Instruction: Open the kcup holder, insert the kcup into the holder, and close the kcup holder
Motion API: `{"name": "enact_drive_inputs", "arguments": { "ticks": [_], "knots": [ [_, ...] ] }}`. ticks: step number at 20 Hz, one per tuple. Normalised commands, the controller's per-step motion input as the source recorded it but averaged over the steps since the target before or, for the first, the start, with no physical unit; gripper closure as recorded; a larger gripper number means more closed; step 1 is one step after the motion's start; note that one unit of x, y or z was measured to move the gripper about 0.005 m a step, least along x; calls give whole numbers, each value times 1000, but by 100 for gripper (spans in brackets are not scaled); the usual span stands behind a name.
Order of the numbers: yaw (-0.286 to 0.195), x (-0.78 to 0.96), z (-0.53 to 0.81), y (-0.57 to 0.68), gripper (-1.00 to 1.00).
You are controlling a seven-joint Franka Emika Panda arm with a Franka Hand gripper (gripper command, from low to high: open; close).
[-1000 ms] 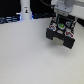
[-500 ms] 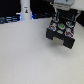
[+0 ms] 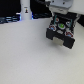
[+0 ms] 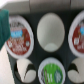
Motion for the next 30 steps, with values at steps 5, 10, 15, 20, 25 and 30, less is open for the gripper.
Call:
{"name": "enact_drive_inputs", "arguments": {
  "ticks": [5, 10, 15, 20, 25, 30],
  "knots": [
    [31, 780, -77, -118, -100],
    [188, 340, -278, 114, -100],
    [261, -60, -306, 136, -100],
    [217, -416, -235, 194, -100],
    [149, -422, -23, 375, -100],
    [107, -367, 2, 538, -100]
  ]
}}
